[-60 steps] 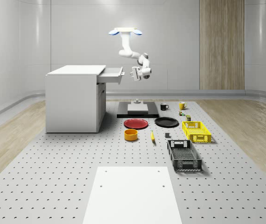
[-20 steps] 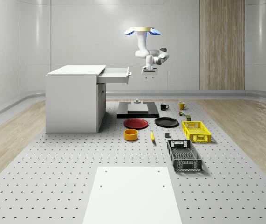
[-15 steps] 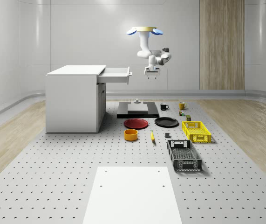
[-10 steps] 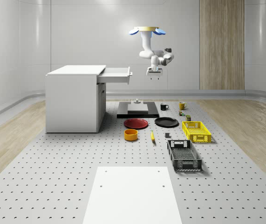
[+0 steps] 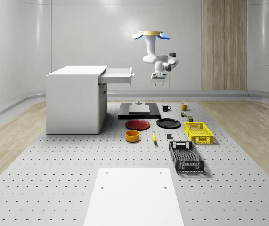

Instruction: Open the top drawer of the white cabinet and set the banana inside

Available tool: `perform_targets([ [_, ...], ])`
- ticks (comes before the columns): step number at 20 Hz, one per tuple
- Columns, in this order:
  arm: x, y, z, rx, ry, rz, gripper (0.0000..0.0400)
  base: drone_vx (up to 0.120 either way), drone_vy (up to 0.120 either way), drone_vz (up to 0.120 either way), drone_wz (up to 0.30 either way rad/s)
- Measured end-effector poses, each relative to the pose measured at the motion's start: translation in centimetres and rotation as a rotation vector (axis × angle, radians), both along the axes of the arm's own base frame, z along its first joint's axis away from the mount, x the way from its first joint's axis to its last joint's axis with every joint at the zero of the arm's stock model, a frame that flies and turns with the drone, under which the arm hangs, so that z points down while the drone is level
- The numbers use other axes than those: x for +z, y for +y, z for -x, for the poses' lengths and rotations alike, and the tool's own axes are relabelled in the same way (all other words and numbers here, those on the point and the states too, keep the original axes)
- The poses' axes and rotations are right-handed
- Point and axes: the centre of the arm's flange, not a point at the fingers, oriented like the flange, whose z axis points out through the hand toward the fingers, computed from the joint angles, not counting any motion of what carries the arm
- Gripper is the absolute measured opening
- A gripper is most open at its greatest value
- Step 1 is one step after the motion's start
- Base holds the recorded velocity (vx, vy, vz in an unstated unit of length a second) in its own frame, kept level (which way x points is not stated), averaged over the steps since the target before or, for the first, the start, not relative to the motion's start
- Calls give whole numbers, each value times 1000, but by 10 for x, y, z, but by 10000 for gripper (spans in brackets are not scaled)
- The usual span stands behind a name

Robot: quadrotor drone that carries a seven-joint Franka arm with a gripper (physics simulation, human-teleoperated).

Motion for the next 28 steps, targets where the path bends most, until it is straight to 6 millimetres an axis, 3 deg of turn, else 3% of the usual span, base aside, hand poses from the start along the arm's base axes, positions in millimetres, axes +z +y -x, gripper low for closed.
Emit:
perform_targets([
  [17,0,0,0,0,0,0,400,2,0,-120,0],
  [28,0,0,0,0,0,0,400,120,0,-120,0],
])
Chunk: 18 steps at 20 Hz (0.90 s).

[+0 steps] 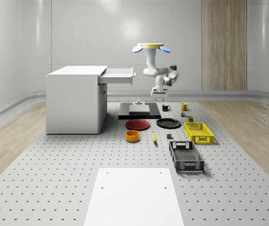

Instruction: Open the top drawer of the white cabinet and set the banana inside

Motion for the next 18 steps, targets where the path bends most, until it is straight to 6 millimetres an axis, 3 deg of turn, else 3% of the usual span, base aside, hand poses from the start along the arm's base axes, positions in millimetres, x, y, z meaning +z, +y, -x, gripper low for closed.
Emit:
perform_targets([
  [12,0,0,0,0,0,0,400,120,3,-120,0],
  [18,0,0,0,0,0,0,400,120,120,-120,0],
])
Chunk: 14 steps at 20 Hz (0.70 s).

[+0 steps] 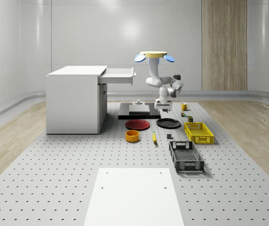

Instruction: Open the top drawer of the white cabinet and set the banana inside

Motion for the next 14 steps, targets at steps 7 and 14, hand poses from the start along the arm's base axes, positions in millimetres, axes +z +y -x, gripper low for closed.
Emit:
perform_targets([
  [7,0,0,0,0,0,0,400,120,6,-120,0],
  [14,0,0,0,0,0,0,400,11,0,-120,0],
])
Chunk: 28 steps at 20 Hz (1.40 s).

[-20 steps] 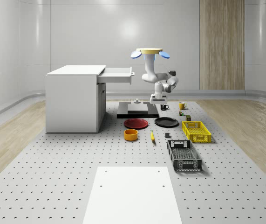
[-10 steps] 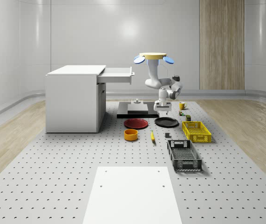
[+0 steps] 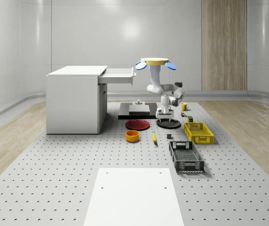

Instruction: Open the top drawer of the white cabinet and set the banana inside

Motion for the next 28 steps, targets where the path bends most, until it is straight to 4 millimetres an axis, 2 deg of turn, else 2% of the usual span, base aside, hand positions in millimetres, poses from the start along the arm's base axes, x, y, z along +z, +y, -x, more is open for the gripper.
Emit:
perform_targets([
  [3,0,0,0,0,0,0,400,0,0,-120,0],
  [7,0,0,0,0,0,0,400,90,0,-120,0],
  [11,0,6,0,0,0,0,400,0,0,-20,0],
  [22,1,54,0,0,0,0,400,0,0,0,0],
  [28,17,80,0,0,0,0,400,0,0,0,0],
])
